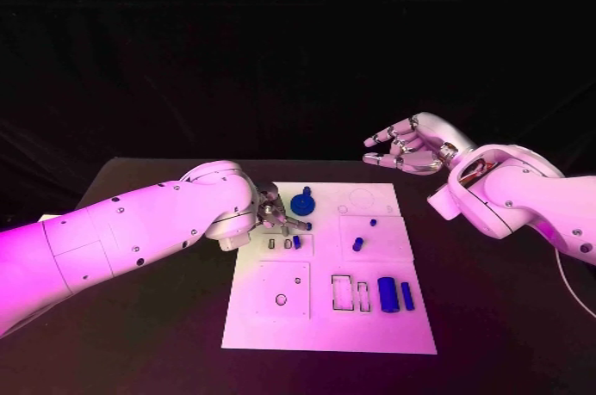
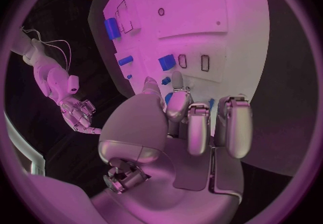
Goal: Assemble the parts on the task board
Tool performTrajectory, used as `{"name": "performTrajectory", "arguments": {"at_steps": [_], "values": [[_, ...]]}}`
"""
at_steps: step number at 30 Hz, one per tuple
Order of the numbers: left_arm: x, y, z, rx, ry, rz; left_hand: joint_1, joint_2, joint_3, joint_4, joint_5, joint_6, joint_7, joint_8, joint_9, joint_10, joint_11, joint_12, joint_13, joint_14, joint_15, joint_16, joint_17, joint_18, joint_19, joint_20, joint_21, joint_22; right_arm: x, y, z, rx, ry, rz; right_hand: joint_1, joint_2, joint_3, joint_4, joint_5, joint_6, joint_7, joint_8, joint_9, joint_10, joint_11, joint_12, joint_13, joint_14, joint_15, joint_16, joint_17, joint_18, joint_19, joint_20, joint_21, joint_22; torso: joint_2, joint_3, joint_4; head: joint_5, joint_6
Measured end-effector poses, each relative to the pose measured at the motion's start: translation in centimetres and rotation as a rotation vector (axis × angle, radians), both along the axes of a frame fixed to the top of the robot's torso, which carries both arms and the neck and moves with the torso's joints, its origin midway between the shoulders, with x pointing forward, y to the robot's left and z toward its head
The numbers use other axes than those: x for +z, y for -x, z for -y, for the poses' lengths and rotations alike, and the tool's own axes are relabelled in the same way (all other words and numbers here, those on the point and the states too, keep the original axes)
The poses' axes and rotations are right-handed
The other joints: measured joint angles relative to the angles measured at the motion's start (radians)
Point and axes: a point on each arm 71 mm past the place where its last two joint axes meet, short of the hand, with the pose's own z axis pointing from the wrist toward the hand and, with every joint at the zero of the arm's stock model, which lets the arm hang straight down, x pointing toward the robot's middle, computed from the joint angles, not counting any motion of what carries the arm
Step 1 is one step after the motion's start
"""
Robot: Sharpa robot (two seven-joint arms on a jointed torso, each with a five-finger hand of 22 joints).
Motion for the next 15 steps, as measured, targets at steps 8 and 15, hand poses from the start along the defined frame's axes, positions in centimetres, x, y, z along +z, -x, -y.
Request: {"name": "performTrajectory", "arguments": {"at_steps": [8, 15], "values": [[-0.27, -0.21, 0.61, -0.027, -0.031, -0.021, 0.0, 0.0, 0.0, 0.0, 0.0, 0.0, 0.0, 0.008, 0.009, 0.004, -0.004, 0.007, 0.009, 0.0, 0.0, 0.0, 0.0, 0.0, 0.0, 0.0, 0.0, 0.0, -0.12, -0.07, 0.04, -0.014, 0.002, -0.002, 0.0, 0.0, 0.0, 0.0, 0.004, -0.004, -0.003, 0.0, 0.0, -0.011, 0.0, -0.03, -0.02, 0.0, 0.0, -0.01, -0.001, 0.0, -0.004, 0.004, -0.007, 0.0, 0.002, -0.0002, -0.0012, 0.002, -0.004], [-0.33, -0.11, 1.08, -0.046, -0.042, -0.031, 0.0, 0.0, -0.006, 0.0, 0.0, 0.0, 0.0, 0.012, 0.016, 0.004, -0.004, 0.012, 0.013, -0.004, -0.004, 0.0, 0.0, 0.0, 0.0, 0.0, 0.0, 0.0, -0.2, -0.14, 0.07, -0.02, 0.003, -0.005, 0.0, 0.0, -0.003, 0.003, 0.004, -0.004, -0.003, 0.0, 0.0, -0.011, 0.0, -0.031, -0.023, 0.0, 0.0, -0.01, -0.003, 0.0, -0.004, 0.004, -0.007, 0.0, 0.002, -0.0002, -0.0012, 0.003, -0.008]]}}
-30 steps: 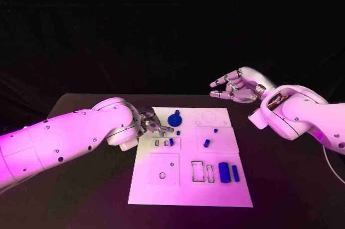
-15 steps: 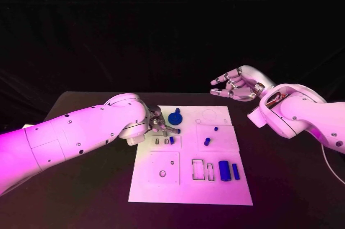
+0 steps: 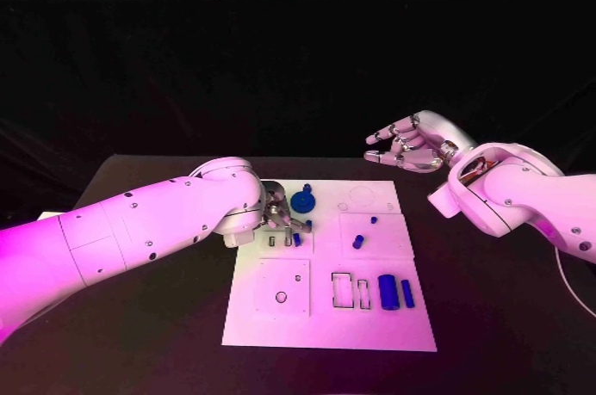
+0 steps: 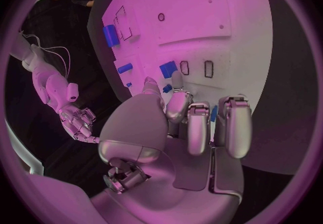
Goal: Assemble the parts on the task board
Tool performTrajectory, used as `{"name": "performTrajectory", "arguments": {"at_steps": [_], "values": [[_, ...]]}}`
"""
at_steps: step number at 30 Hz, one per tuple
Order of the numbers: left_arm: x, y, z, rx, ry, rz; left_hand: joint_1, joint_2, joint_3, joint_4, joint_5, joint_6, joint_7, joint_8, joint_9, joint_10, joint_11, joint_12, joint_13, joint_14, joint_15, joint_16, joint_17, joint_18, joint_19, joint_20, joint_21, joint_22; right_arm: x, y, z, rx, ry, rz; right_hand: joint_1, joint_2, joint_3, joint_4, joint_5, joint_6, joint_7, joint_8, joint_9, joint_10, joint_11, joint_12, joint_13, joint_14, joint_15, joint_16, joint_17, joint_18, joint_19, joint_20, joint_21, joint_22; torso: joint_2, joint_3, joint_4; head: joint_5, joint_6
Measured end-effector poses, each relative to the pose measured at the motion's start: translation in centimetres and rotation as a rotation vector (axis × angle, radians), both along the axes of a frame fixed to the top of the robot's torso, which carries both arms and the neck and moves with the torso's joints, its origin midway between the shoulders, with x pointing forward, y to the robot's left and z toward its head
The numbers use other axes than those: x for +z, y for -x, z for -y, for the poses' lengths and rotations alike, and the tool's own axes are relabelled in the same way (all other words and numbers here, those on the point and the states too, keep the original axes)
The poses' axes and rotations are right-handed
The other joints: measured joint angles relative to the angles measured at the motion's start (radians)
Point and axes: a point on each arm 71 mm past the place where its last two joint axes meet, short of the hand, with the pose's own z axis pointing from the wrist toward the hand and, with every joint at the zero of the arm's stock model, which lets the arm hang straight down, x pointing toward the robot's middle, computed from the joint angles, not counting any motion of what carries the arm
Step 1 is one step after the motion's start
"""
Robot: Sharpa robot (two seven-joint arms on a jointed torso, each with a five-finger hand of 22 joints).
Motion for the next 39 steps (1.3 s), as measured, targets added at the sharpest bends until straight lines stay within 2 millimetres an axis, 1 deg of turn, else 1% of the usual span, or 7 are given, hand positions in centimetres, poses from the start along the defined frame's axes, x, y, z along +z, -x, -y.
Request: {"name": "performTrajectory", "arguments": {"at_steps": [9, 13, 15, 25, 30, 33, 39], "values": [[-0.07, -0.03, 0.25, -0.01, -0.008, -0.007, 0.016, 0.016, -0.003, -0.003, 0.0, -0.007, -0.007, 0.011, 0.022, 0.003, -0.003, 0.004, 0.002, 0.0, 0.0, 0.0, 0.0, 0.0, -0.002, -0.006, 0.0, 0.0, -0.2, -0.09, 0.02, -0.005, 0.003, -0.007, 0.0, 0.0, 0.0, 0.0, 0.0, 0.0, 0.0, 0.0, 0.0, 0.0, 0.0, 0.0, -0.001, 0.0, 0.0, -0.004, -0.001, 0.0, 0.0, 0.0, -0.004, 0.0, 0.0, 0.0006, 0.0, 0.001, -0.002], [-0.1, -0.03, 0.26, -0.014, -0.012, -0.011, 0.021, 0.011, -0.003, -0.003, 0.0, -0.011, -0.004, 0.014, 0.027, 0.003, -0.003, 0.004, 0.002, 0.0, 0.0, 0.0, 0.0, 0.0, 0.0, -0.007, 0.0, 0.0, -0.27, -0.1, 0.06, -0.007, 0.004, -0.009, 0.0, 0.0, 0.0, 0.0, 0.0, 0.0, 0.0, 0.0, 0.001, 0.0, 0.0, 0.0, -0.001, 0.0, 0.0, -0.006, -0.001, 0.0, 0.0, 0.0, -0.004, 0.0, 0.0, 0.0006, 0.0, 0.001, -0.004], [-0.12, -0.03, 0.26, -0.016, -0.015, -0.014, 0.026, 0.015, -0.003, -0.003, 0.0, -0.011, -0.004, 0.016, 0.03, 0.003, -0.003, 0.004, 0.002, 0.0, 0.0, 0.0, 0.0, 0.0, 0.0, -0.007, 0.0, 0.0, -0.31, -0.09, 0.08, -0.008, 0.005, -0.011, 0.0, 0.0, 0.0, 0.0, 0.0, 0.0, 0.0, 0.0, 0.001, 0.0, 0.0, 0.0, -0.001, 0.0, 0.0, -0.006, -0.001, 0.0, 0.0, 0.0, -0.004, 0.0, 0.001, 0.0005, 0.0, 0.001, -0.005], [-0.16, 0.05, 0.43, -0.032, -0.026, -0.021, 0.048, 0.007, -0.005, -0.005, 0.0, -0.018, -0.004, 0.02, 0.044, 0.003, -0.003, 0.004, 0.002, 0.0, 0.0, 0.0, 0.0, 0.0, 0.0, -0.007, 0.0, 0.0, -0.41, -0.08, 0.15, -0.011, 0.008, -0.016, 0.0, 0.0, 0.0, 0.0, 0.0, 0.0, 0.0, 0.0, 0.001, 0.0, 0.0, 0.0, -0.001, 0.0, 0.0, -0.006, -0.001, 0.0, 0.0, 0.0, -0.004, 0.0, 0.001, 0.0003, -0.0001, 0.0, -0.008], [-0.17, 0.09, 0.72, -0.042, -0.031, -0.024, 0.071, 0.015, -0.002, -0.009, 0.019, -0.021, -0.007, 0.025, 0.057, 0.003, -0.003, 0.004, 0.002, 0.0, 0.0, 0.0, 0.0, 0.0, 0.0, -0.007, 0.0, 0.0, -0.45, -0.07, 0.16, -0.011, 0.009, -0.018, 0.0, 0.0, 0.0, 0.0, 0.0, 0.0, 0.0, 0.0, 0.002, 0.0, 0.0, 0.0, -0.001, 0.0, 0.0, -0.006, -0.001, 0.0, 0.0, 0.0, -0.004, 0.0, 0.001, 0.0003, -0.0002, 0.0, -0.009], [-0.19, 0.07, 0.8, -0.045, -0.034, -0.025, 0.081, 0.015, 0.0, -0.011, 0.033, -0.025, -0.004, 0.026, 0.063, 0.003, -0.003, 0.004, 0.002, 0.0, 0.0, 0.0, 0.0, 0.0, 0.0, -0.007, 0.0, 0.0, -0.46, -0.07, 0.18, -0.012, 0.01, -0.019, 0.0, 0.0, 0.0, 0.0, 0.0, 0.0, 0.0, 0.0, 0.002, 0.0, 0.0, 0.0, -0.001, 0.0, 0.0, -0.006, -0.002, 0.0, 0.0, 0.0, -0.004, 0.0, 0.001, 0.0003, -0.0002, 0.0, -0.01], [-0.25, -0.04, 0.84, -0.046, -0.039, -0.027, 0.081, 0.015, 0.0, -0.011, 0.033, -0.025, -0.004, 0.026, 0.063, 0.003, -0.003, 0.004, 0.003, 0.0, 0.0, 0.0, 0.0, 0.0, 0.0, -0.007, 0.0, 0.0, -0.47, -0.03, 0.12, -0.01, 0.01, -0.019, 0.0, 0.0, 0.0, 0.0, 0.004, 0.0, 0.0, 0.004, 0.003, 0.0, 0.0, 0.0, -0.001, 0.0, 0.0, -0.006, -0.003, 0.0, 0.0, 0.0, -0.004, 0.0, 0.001, 0.0004, 0.0, -0.001, -0.014]]}}
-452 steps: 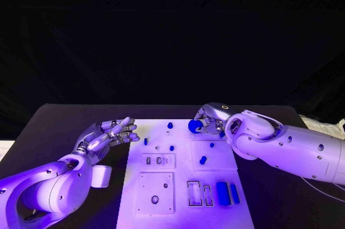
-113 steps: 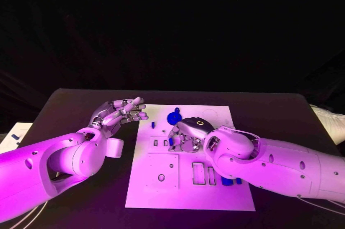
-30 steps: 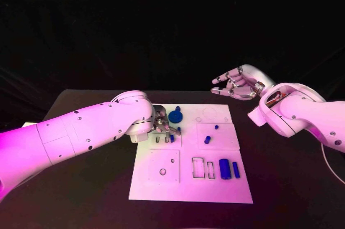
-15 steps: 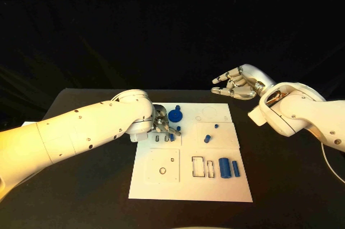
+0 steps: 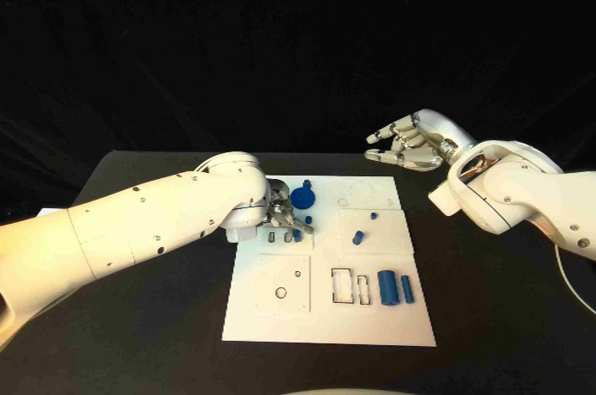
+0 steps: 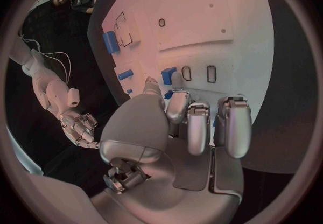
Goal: Assemble the parts on the task board
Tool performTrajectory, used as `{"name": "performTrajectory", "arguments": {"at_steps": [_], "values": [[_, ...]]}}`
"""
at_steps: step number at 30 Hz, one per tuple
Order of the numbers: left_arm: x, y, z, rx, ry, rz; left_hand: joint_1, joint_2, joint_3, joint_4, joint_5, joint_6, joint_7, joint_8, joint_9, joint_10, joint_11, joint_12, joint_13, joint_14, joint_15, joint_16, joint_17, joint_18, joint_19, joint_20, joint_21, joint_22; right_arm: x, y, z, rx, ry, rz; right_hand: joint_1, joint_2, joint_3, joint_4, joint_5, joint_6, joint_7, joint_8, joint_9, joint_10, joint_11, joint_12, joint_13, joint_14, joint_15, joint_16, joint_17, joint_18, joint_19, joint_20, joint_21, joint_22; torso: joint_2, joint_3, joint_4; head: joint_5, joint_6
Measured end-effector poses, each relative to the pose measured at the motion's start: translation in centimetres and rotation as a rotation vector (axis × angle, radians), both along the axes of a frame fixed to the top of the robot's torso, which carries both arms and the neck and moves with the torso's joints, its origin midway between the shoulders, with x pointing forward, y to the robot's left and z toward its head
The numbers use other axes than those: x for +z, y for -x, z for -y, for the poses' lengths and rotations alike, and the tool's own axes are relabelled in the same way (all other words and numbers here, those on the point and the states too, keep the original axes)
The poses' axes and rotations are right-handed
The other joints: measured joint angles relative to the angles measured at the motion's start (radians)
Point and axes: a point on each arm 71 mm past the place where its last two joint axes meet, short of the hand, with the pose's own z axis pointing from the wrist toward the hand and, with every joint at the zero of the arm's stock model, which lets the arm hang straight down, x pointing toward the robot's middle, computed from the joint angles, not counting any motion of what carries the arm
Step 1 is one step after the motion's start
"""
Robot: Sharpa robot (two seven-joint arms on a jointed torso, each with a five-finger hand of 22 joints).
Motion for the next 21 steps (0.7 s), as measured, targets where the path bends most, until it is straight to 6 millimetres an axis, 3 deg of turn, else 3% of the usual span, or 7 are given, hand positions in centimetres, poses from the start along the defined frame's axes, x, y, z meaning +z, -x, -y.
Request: {"name": "performTrajectory", "arguments": {"at_steps": [9, 21], "values": [[-0.06, -0.05, -0.05, -0.002, -0.005, -0.003, 0.034, 0.012, 0.016, -0.007, 0.009, -0.004, -0.004, 0.0, 0.013, -0.001, 0.001, 0.0, 0.005, 0.0, 0.0, 0.0, 0.0, 0.0, 0.0, 0.0, 0.0, 0.0, -0.01, 0.05, -0.08, 0.003, 0.0, 0.0, 0.0, 0.0, 0.0, 0.0, 0.0, 0.0, 0.0, 0.0, 0.0, 0.0, 0.0, 0.0, 0.0, 0.0, 0.0, 0.0, 0.0, 0.0, 0.0, 0.0, 0.0, 0.0, 0.0, 0.0003, 0.0008, 0.001, -0.004], [-0.11, -0.12, -0.05, -0.004, -0.01, -0.007, 0.106, 0.008, 0.065, -0.04, 0.009, -0.007, -0.007, 0.0, 0.027, 0.004, -0.004, -0.004, 0.003, 0.004, -0.003, 0.0, 0.001, 0.0, 0.0, 0.0, 0.0, 0.0, -0.02, 0.09, -0.16, 0.005, 0.0, 0.0, 0.0, 0.0, 0.0, 0.0, 0.0, 0.0, 0.0, 0.0, 0.0, 0.0, 0.0, 0.0, 0.0, 0.0, 0.0, 0.0, 0.0, 0.0, 0.0, 0.0, 0.0, 0.0, 0.0, 0.0004, 0.0007, 0.002, -0.007]]}}
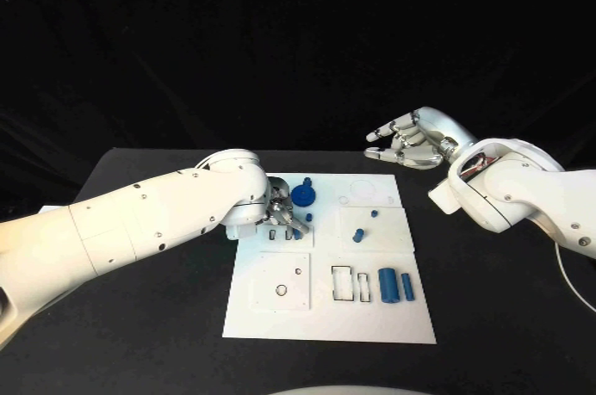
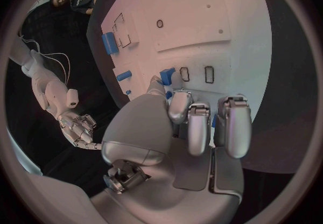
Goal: Assemble the parts on the task board
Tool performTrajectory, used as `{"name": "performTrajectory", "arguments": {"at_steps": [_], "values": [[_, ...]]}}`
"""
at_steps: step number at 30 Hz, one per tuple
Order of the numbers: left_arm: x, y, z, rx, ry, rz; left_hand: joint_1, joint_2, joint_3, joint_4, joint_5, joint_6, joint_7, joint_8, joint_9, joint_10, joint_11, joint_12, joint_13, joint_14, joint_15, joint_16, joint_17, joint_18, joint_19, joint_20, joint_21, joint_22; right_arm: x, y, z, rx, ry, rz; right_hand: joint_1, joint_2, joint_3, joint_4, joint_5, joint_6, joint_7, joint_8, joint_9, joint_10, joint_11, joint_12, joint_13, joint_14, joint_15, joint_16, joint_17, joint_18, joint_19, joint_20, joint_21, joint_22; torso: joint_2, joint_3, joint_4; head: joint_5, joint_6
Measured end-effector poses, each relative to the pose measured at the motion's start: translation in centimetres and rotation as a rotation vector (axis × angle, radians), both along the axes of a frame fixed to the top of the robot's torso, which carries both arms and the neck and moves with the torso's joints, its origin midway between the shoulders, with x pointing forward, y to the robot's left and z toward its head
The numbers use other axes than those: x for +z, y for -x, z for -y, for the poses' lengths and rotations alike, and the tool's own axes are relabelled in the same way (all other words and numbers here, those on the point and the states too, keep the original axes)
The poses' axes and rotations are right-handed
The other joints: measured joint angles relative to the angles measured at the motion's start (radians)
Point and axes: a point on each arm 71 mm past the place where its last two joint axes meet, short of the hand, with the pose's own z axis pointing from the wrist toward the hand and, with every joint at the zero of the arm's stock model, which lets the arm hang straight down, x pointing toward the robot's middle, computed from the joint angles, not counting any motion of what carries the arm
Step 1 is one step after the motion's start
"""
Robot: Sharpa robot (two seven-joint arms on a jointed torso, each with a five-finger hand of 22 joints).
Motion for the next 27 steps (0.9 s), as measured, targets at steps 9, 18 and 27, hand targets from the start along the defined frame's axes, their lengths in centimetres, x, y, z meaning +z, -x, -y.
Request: {"name": "performTrajectory", "arguments": {"at_steps": [9, 18, 27], "values": [[-0.05, -0.12, 0.15, -0.002, -0.004, -0.003, 0.005, -0.002, 0.003, -0.002, -0.001, -0.002, -0.002, 0.0, 0.001, 0.0, 0.0, 0.0, 0.0, 0.0, 0.0, 0.0, 0.0, 0.0, 0.0, 0.0, 0.0, 0.0, -0.01, 0.03, -0.08, 0.002, 0.0, 0.0, 0.0, 0.0, -0.003, 0.003, 0.0, 0.0, 0.0, 0.0, 0.001, 0.0, 0.0, 0.0, 0.0, 0.0, 0.0, 0.0, 0.0, 0.0, 0.0, 0.0, 0.0, 0.0, 0.0, 0.0001, 0.0003, 0.0, -0.003], [0.04, -0.2, 0.24, -0.007, -0.006, -0.005, 0.05, -0.01, 0.068, -0.015, 0.019, -0.022, 0.007, -0.053, -0.019, -0.001, 0.001, -0.002, -0.007, 0.0, 0.0, 0.0, 0.0, 0.0, 0.0, 0.0, 0.0, 0.0, 0.0, 0.07, -0.16, 0.005, 0.0, 0.0, 0.0, 0.0, -0.003, 0.003, 0.0, 0.0, 0.0, 0.0, 0.001, 0.0, 0.0, 0.0, 0.0, 0.0, 0.0, 0.0, 0.0, 0.0, 0.0, 0.0, 0.0, 0.0, 0.0, 0.0003, 0.0002, 0.001, -0.006], [0.17, -0.27, 0.14, -0.002, 0.0, -0.004, 0.146, -0.09, 0.269, 0.009, 0.158, -0.022, 0.031, -0.141, -0.053, -0.015, 0.014, -0.03, -0.021, -0.002, 0.006, 0.0, 0.0, 0.0, 0.0, 0.0, 0.0, 0.0, -0.01, 0.08, -0.2, 0.007, -0.001, -0.001, 0.0, 0.0, -0.003, 0.003, 0.0, 0.0, 0.0, 0.0, 0.001, 0.0, 0.0, 0.0, 0.001, 0.0, 0.0, 0.0, 0.0, 0.0, 0.0, 0.0, 0.0, 0.0, 0.0, 0.0005, 0.0005, 0.004, -0.008]]}}
